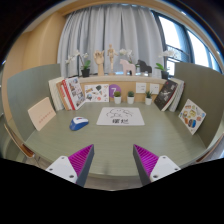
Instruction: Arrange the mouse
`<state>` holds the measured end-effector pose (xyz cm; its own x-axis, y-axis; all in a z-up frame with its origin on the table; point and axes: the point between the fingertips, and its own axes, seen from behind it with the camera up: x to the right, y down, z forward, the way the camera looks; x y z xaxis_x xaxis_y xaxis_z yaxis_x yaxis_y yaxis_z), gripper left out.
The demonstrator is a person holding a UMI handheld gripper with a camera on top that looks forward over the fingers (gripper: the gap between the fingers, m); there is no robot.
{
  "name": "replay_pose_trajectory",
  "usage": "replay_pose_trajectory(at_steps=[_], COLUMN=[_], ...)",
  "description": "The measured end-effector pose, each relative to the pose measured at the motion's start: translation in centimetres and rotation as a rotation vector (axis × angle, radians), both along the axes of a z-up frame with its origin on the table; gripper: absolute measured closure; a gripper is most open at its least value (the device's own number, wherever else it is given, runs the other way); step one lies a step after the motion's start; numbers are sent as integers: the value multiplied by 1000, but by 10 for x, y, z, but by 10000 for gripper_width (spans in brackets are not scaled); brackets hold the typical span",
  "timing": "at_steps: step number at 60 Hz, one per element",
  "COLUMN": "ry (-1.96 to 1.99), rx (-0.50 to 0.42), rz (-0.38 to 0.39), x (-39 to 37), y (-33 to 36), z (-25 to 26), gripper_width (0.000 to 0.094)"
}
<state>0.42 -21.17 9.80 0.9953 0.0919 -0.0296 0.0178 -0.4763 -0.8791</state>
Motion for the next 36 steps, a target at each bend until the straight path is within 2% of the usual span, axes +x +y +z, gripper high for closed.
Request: replay_pose_trajectory(at_steps=[15,24,36], ry=[8,16,-13], rx=[-143,-181,-198], rz=[52,55,24], x=[-134,-186,-218], y=[47,91,161], z=[-69,-94,-110], gripper_width=[147,148,155])
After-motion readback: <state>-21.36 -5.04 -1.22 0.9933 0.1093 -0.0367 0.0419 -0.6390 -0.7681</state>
